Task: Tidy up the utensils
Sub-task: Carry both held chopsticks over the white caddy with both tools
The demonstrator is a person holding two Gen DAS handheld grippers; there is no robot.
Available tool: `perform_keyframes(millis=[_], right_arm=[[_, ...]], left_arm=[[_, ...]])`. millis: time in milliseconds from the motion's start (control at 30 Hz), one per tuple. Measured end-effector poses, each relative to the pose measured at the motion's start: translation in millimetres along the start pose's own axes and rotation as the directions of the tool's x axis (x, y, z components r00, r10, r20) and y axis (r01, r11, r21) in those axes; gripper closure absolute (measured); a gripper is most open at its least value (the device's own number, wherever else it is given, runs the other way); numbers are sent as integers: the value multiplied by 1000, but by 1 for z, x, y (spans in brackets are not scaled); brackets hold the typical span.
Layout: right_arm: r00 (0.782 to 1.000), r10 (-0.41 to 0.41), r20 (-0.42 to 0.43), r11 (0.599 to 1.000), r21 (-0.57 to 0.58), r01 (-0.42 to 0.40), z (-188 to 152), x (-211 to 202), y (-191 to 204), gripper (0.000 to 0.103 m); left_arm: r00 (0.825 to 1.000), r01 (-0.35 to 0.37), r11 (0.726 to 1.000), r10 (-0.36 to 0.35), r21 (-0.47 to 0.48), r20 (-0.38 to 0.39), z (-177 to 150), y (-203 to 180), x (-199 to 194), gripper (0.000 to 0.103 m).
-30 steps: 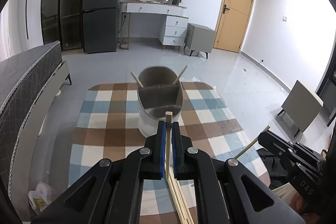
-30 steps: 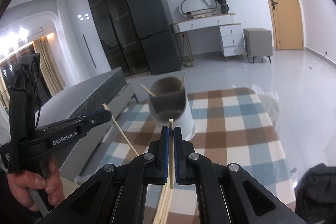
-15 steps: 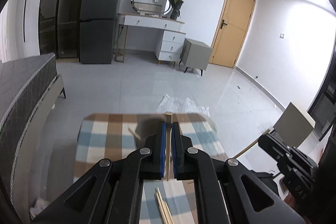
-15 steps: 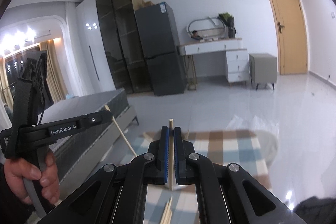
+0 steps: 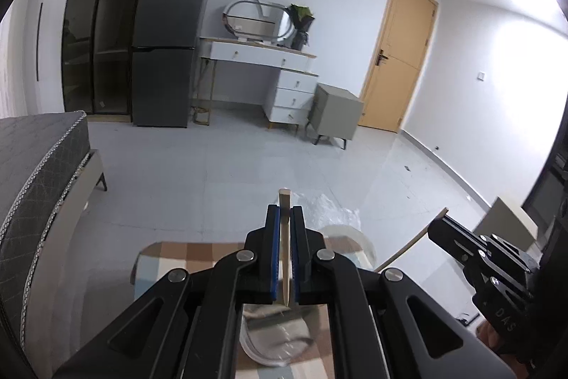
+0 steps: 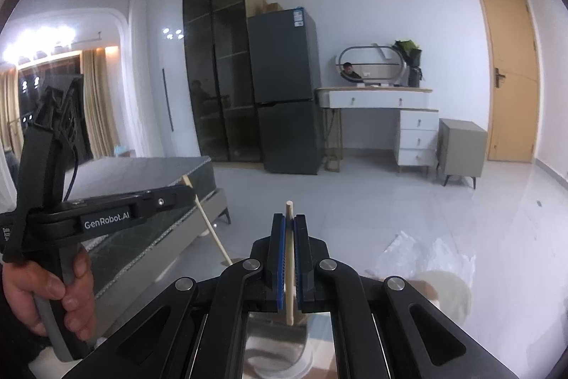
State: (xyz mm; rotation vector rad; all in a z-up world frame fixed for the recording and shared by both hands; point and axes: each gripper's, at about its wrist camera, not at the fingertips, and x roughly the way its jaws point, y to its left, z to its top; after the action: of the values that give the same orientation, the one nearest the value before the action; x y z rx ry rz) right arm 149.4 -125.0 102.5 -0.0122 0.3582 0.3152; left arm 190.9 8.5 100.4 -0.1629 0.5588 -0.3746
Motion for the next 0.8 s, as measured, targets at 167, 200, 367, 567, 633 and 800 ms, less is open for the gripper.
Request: perform_keyframes(millis=[167,200,367,567,633,800], right_arm=[[999,26,-32,999,23,-26,-12,32,-2,99],[999,28,-45,1000,12,-27,-16,39,0,100],[994,36,-102,998,-49,-41,-35,59,3,99],[987,61,-151,997,-33,-67,-53,70,2,99],[981,85,-176,996,-8,-88,-58,74,-1,99],[964,106,-245,994,46,-98,-74,79,-7,94]], left_arm=[[999,41,999,-41,-2,-13,-10,10,24,102],[999,35,999,-35,12,-15,-9,9,25,102],[997,59,998,-58,22,-54,-21,13,41,102],[990,95,995,-98,-39,-104,-26,23,49,102],[985,113,992,-118,-47,-129,-25,23,47,102],[984,56,995,-69,-87,-164,-20,30,35,83]])
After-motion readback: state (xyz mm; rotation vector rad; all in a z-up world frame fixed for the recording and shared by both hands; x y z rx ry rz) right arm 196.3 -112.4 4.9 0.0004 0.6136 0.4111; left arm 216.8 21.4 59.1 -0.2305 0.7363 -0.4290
